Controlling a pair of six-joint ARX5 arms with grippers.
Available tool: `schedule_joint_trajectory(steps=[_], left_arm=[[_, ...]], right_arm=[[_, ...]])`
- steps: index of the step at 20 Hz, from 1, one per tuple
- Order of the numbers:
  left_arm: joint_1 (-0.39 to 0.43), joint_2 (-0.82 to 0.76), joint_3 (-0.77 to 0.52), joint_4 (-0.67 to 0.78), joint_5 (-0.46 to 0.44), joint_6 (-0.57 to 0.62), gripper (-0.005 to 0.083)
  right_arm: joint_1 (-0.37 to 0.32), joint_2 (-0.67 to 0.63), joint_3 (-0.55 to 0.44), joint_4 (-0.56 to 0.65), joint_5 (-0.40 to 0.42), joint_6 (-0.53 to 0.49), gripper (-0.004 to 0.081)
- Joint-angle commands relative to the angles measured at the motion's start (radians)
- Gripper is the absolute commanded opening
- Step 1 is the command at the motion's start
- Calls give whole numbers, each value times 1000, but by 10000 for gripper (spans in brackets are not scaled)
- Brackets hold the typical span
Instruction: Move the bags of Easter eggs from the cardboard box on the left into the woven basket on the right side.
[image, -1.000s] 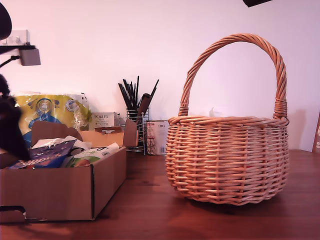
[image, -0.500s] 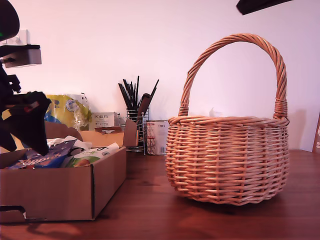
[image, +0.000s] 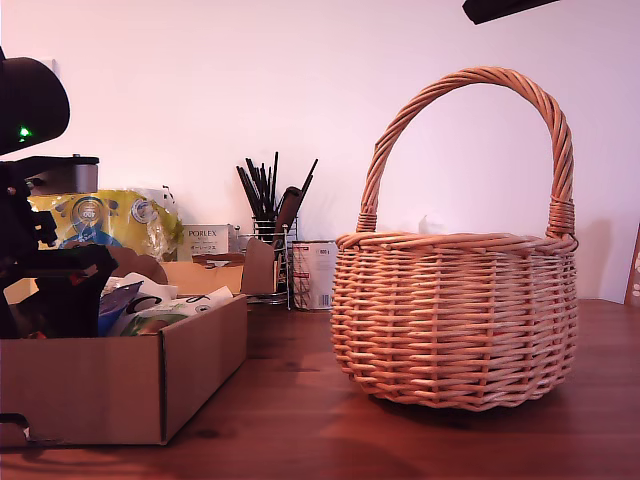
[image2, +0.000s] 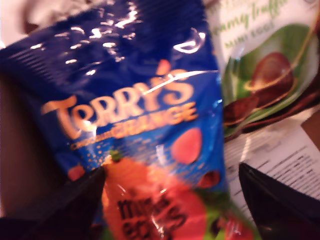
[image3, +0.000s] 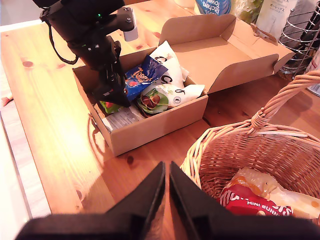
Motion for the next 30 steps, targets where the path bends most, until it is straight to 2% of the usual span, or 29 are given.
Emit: schedule_joint_trajectory(steps=[1, 8, 11, 13, 17, 19, 22, 30], left_arm=[[-1, 23, -23, -19, 3, -5, 783], [-11, 105, -23, -24, 7, -11, 782], [-23, 121, -23, -23, -1, -11, 753], [-25, 119, -8, -31, -1, -11, 626], [-25, 119, 60, -88, 0, -10, 243], [-25, 119, 96, -107, 0, -10, 165], [-25, 119, 154, -152, 1, -10, 159], [-25, 117, 346, -423, 5, -2, 159]], right_arm=[[2, 3, -2, 9, -7, 1, -12], [2, 5, -2, 16, -7, 0, -12], [2, 5, -2, 18, -7, 0, -12], [2, 5, -2, 18, -7, 1, -12], [2, 5, -2, 18, -7, 1, -12], [2, 5, -2, 18, -7, 0, -12], [2, 5, -2, 18, -7, 1, -12], [2, 5, -2, 18, -6, 1, -12]])
